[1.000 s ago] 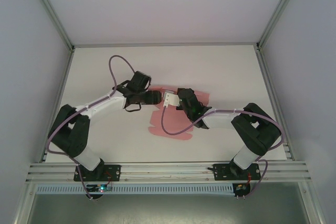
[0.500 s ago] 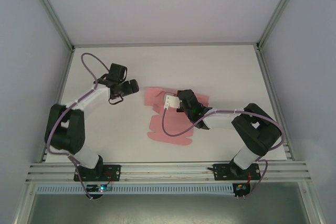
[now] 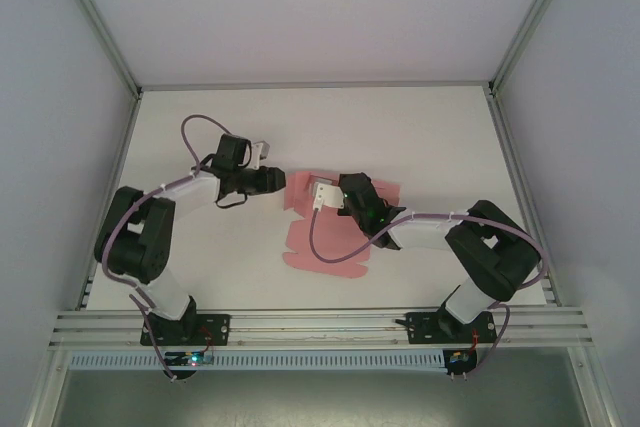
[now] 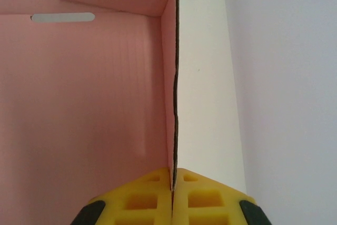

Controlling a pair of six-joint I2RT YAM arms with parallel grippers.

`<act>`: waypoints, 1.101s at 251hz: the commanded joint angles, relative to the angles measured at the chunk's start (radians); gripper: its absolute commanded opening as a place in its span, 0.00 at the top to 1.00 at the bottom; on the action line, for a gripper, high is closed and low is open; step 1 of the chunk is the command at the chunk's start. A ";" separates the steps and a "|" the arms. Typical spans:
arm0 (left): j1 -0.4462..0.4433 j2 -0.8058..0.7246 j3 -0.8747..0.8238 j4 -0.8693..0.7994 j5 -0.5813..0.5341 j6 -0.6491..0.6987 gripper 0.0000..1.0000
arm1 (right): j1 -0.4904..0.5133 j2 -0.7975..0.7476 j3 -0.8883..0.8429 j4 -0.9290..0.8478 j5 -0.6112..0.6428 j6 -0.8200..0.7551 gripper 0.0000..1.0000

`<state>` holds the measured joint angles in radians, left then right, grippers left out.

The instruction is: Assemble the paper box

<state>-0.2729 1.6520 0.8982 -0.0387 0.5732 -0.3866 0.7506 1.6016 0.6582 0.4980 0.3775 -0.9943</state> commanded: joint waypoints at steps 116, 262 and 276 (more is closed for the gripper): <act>-0.182 -0.072 -0.130 0.160 0.105 0.187 0.54 | 0.058 -0.101 -0.044 -0.032 0.013 0.019 1.00; -0.210 -0.006 -0.193 0.367 -0.054 0.151 0.58 | 0.142 -0.015 -0.087 -0.104 0.058 0.103 1.00; -0.211 -0.010 -0.214 0.365 -0.076 0.155 0.58 | 0.155 -0.015 -0.082 -0.128 0.080 0.103 1.00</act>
<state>-0.4717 1.6382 0.7383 0.2970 0.6228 -0.2359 0.8513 1.5421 0.5972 0.5201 0.5179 -0.9367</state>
